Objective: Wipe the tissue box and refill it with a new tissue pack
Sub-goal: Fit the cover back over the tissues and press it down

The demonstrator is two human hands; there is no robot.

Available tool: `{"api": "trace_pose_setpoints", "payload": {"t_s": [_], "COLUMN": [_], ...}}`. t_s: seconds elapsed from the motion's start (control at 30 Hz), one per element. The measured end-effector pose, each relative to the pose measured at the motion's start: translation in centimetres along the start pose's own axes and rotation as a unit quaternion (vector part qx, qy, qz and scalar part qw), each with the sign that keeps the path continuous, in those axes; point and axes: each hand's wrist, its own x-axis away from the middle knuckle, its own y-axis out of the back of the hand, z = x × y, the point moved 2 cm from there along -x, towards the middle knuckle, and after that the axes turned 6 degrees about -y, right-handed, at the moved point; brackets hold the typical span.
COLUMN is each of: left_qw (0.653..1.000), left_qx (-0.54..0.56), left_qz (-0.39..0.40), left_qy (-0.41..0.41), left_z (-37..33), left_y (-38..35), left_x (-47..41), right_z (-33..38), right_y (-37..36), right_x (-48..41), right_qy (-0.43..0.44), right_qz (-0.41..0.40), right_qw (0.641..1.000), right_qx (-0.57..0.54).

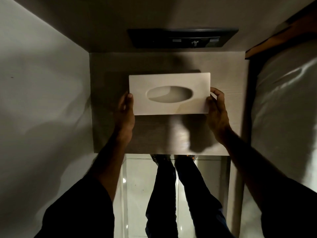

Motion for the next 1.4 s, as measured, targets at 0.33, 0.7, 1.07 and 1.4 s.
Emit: {"api": "trace_pose_setpoints", "payload": {"t_s": [0.33,0.7,1.07,1.4], "left_qw": [0.999,1.0,1.0,1.0], "left_qx": [-0.052,-0.02,0.016,-0.026], "left_qz": [0.002,-0.013,0.007,-0.012], "left_qy": [-0.006,0.004,0.016,-0.004], "left_z": [0.5,0.9,1.1,1.4], "left_y": [0.3,0.3,0.6,0.1], "left_x": [-0.6,-0.6,-0.4,-0.7], "right_z": [0.6,1.1,0.7,-0.2], "right_y": [0.4,0.7,1.0,0.7], "right_x": [0.1,0.3,1.0,0.3], "right_qy": [-0.025,-0.023,-0.022,-0.013], "right_qz": [-0.01,0.006,0.001,0.008], "right_qw": [0.998,0.997,0.996,0.996], "right_qx": [0.064,0.073,0.087,0.09]}}
